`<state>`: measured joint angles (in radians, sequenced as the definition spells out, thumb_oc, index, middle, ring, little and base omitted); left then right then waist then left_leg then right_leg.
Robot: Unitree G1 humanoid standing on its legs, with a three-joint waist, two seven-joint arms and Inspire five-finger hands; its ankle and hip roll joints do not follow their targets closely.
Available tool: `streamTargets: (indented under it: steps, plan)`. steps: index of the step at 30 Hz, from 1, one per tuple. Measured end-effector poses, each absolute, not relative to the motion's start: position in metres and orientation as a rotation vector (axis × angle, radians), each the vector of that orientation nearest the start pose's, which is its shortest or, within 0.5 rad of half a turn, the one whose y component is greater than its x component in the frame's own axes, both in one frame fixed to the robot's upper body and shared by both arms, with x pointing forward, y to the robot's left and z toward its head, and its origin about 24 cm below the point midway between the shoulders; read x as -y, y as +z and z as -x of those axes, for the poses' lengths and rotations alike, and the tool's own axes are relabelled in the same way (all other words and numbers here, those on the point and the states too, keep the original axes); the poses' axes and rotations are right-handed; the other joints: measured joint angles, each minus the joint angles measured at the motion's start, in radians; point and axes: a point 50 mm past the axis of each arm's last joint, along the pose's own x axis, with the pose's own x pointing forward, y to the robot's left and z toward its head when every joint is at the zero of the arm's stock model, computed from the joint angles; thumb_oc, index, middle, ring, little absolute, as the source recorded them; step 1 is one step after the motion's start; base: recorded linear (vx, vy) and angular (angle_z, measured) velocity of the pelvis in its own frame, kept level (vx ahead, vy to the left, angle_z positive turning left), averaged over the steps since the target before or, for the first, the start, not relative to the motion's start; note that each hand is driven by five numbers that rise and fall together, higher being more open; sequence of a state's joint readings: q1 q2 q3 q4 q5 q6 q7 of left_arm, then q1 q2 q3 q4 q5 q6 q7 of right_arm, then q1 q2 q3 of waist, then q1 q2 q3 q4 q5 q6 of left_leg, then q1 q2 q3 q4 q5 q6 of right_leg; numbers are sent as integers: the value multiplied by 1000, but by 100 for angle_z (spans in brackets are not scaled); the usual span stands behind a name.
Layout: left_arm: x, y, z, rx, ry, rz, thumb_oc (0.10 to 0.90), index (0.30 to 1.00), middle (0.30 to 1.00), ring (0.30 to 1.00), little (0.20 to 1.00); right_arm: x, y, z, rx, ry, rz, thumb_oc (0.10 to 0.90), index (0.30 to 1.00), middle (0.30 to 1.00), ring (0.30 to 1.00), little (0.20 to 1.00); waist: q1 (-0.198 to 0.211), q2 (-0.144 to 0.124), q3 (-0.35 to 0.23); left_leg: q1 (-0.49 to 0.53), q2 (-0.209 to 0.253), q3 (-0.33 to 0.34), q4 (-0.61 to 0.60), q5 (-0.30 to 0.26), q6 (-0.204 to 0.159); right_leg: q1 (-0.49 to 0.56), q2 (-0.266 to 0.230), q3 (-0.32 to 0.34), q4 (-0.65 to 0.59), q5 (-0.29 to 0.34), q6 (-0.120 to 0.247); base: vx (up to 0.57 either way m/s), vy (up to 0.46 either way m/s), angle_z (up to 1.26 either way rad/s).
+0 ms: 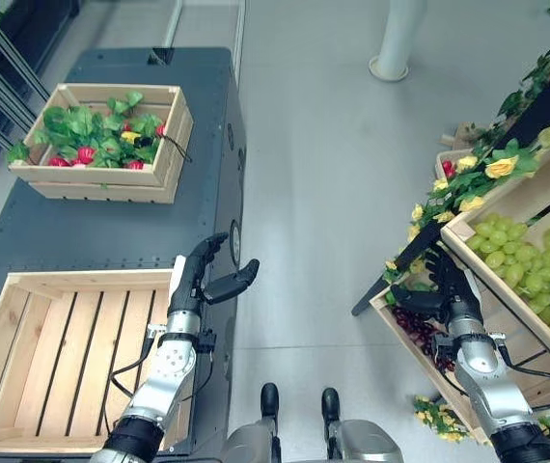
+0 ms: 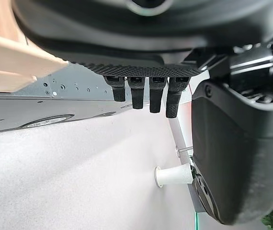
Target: Pick up the fruits from the basket on one side to the basket on the other side
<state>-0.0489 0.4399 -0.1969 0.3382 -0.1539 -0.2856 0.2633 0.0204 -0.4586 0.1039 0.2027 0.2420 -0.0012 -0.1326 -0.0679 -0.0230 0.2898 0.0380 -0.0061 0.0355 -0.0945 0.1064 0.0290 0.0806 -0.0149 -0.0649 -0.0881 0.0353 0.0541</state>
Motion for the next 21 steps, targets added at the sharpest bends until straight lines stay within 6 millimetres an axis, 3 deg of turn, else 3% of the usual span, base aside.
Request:
streamTargets:
  steps: [7, 15, 21]
  plan:
    - [-229, 9, -246, -48, 130, -314, 800, 900, 900, 900, 900, 227, -28, -207, -475, 191, 243, 800, 900, 900, 900, 900, 2, -3, -48, 0, 1, 8, -2, 0, 0, -3, 0, 8, 0, -1, 8, 7, -13, -3]
    - [-235, 11, -246, -56, 100, -330, 800, 900, 900, 900, 900, 252, -22, -194, -651, 563, 395, 800, 900, 900, 900, 900, -1, -39, -82, -5, 4, 13, -2, -1, 1, -9, 1, 9, 0, 3, 4, 14, -26, -2]
    - [-241, 6, -244, -89, 105, -346, 800, 900, 900, 900, 900, 240, -24, -194, -661, 681, 370, 800, 900, 900, 900, 900, 5, -45, -88, 3, 1, 5, -2, -1, 1, 0, -1, 4, 0, 3, 4, 18, -13, 2]
